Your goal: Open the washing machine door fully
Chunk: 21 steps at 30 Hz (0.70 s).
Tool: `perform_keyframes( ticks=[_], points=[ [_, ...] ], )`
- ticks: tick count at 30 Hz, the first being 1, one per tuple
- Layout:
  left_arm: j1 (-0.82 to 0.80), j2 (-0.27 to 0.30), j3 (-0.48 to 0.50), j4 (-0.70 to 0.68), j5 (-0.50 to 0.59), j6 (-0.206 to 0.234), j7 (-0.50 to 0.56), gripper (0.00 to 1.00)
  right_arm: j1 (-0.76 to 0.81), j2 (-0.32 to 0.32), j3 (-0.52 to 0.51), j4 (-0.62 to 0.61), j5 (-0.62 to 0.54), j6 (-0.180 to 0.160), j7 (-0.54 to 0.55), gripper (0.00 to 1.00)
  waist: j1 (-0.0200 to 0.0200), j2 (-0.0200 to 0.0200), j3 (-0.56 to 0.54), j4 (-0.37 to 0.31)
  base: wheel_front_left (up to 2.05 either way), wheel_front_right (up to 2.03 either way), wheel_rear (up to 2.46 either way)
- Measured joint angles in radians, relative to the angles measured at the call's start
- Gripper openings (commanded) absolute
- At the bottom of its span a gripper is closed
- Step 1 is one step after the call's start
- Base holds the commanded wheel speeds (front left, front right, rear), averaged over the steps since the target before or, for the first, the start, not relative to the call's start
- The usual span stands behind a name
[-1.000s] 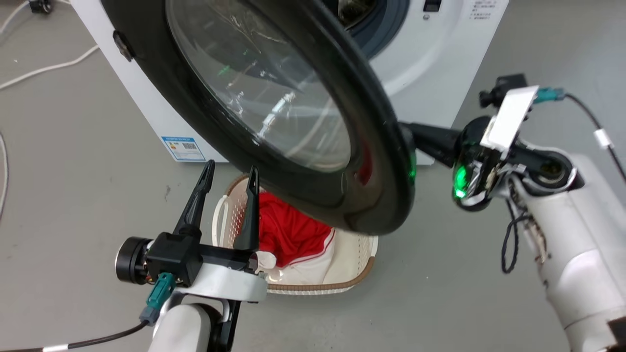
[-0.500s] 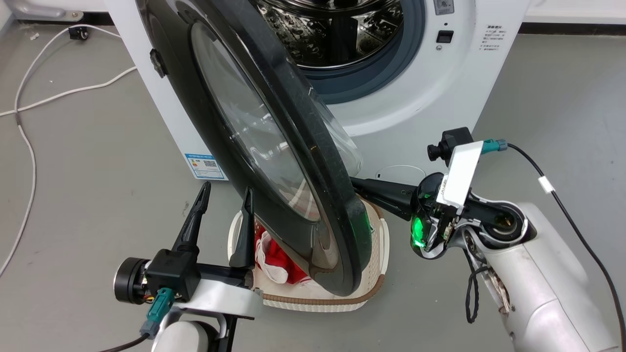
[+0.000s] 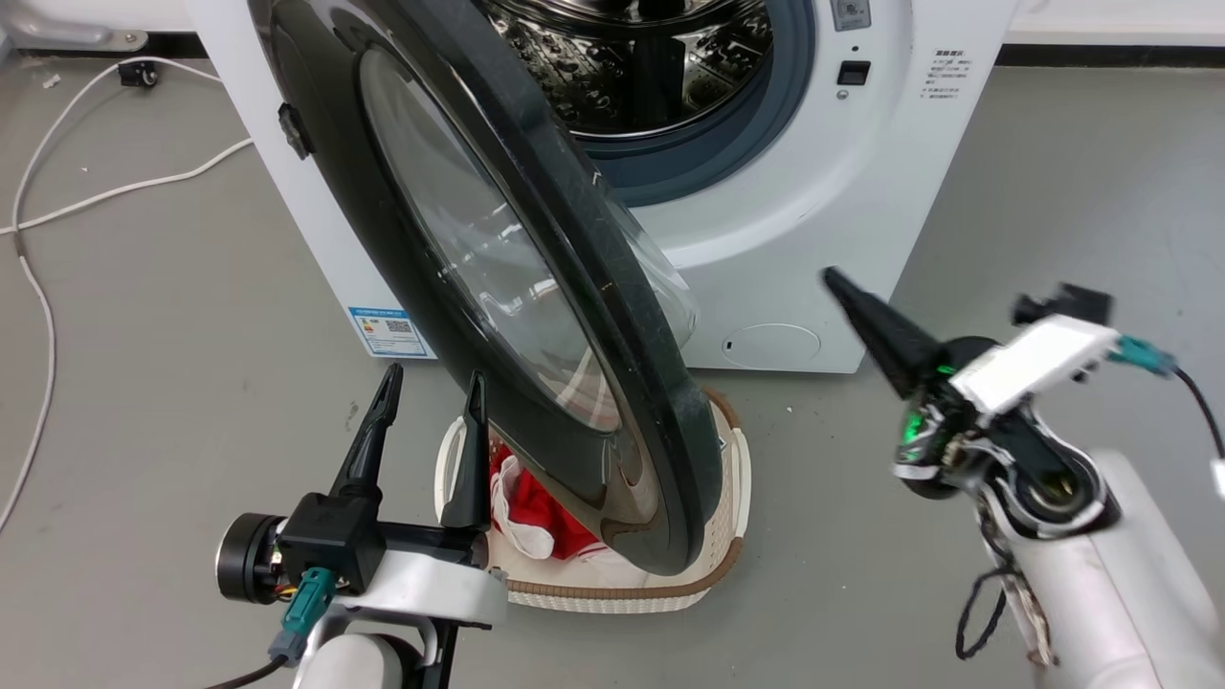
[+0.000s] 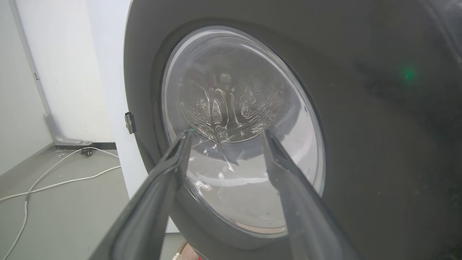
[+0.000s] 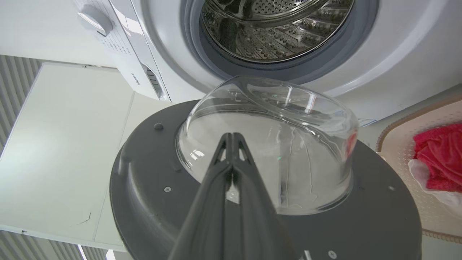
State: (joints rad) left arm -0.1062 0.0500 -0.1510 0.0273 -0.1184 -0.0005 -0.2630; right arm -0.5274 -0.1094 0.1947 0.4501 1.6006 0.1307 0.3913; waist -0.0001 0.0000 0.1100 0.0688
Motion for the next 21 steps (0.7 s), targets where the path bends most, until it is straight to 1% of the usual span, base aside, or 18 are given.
perform_keyframes(
  ticks=[2, 3, 4, 6, 9, 10, 11, 12, 13, 14, 16, 21],
  points=[
    [0.0, 0.0, 0.002, 0.001, 0.0, 0.001, 0.0, 1.0, 0.038, -0.006, -0.039, -0.034, -0.002, 0.0, -0.063, 0.0, 0.0, 0.0, 0.0, -0.006, 0.0, 0.0, 0.0],
    [0.002, 0.0, 0.006, 0.004, 0.0, 0.001, 0.0, 1.0, 0.078, -0.014, -0.082, -0.068, -0.005, 0.0, -0.118, 0.0, 0.0, 0.0, 0.0, -0.011, 0.0, 0.0, 0.0],
    [0.002, 0.0, 0.006, 0.004, 0.0, 0.001, 0.0, 1.0, 0.078, -0.014, -0.082, -0.068, -0.005, 0.0, -0.118, 0.0, 0.0, 0.0, 0.0, -0.011, 0.0, 0.0, 0.0],
    [0.003, 0.0, 0.009, 0.007, 0.0, 0.002, 0.0, 1.0, 0.123, -0.034, -0.114, -0.105, -0.02, 0.0, -0.171, 0.0, 0.0001, 0.0, -0.002, -0.016, 0.0, 0.0, 0.0],
    [0.006, 0.0, 0.016, 0.011, 0.0, 0.002, 0.0, 1.0, 0.202, -0.041, -0.175, -0.166, -0.016, 0.0, -0.244, 0.0, 0.0, 0.0, -0.006, -0.022, 0.0, 0.0, 0.0],
    [0.007, 0.0, 0.018, 0.012, 0.0, 0.002, 0.0, 1.0, 0.229, -0.042, -0.191, -0.186, -0.021, 0.0, -0.268, 0.03, 0.0, 0.0, -0.008, -0.024, 0.0, 0.0, 0.0],
    [0.01, 0.0, 0.021, 0.013, 0.0, 0.002, 0.0, 1.0, 0.257, -0.042, -0.209, -0.207, -0.016, 0.0, -0.283, 0.35, 0.0, 0.0, -0.009, -0.026, 0.0, 0.0, 0.0],
    [0.013, 0.0, 0.024, 0.013, 0.0, 0.002, 0.0, 1.0, 0.284, -0.046, -0.22, -0.226, -0.025, 0.0, -0.305, 0.53, 0.0001, 0.0, -0.011, -0.028, 0.0, 0.0, 0.0],
    [0.015, 0.0, 0.025, 0.013, 0.0, 0.004, 0.0, 1.0, 0.31, -0.056, -0.226, -0.235, -0.058, 0.0, -0.334, 0.88, 0.0001, 0.0, -0.011, -0.032, 0.0, 0.0, 0.0],
    [0.016, 0.0, 0.028, 0.014, -0.001, 0.004, 0.0, 1.0, 0.335, -0.063, -0.235, -0.248, -0.08, 0.0, -0.357, 1.0, 0.0001, 0.0, -0.012, -0.034, 0.0, 0.0, 0.0],
    [0.016, 0.0, 0.031, 0.016, -0.001, 0.005, 0.0, 1.0, 0.374, -0.061, -0.243, -0.274, -0.107, 0.0, -0.397, 1.0, 0.0001, 0.0, -0.014, -0.04, 0.0, 0.0, 0.0],
    [0.018, 0.0, 0.041, 0.021, 0.0, 0.003, 0.0, 1.0, 0.436, -0.061, -0.242, -0.313, -0.272, 0.0, -0.514, 1.0, 0.0, 0.0, -0.024, -0.052, 0.0, 0.0, 0.0]
  ],
)
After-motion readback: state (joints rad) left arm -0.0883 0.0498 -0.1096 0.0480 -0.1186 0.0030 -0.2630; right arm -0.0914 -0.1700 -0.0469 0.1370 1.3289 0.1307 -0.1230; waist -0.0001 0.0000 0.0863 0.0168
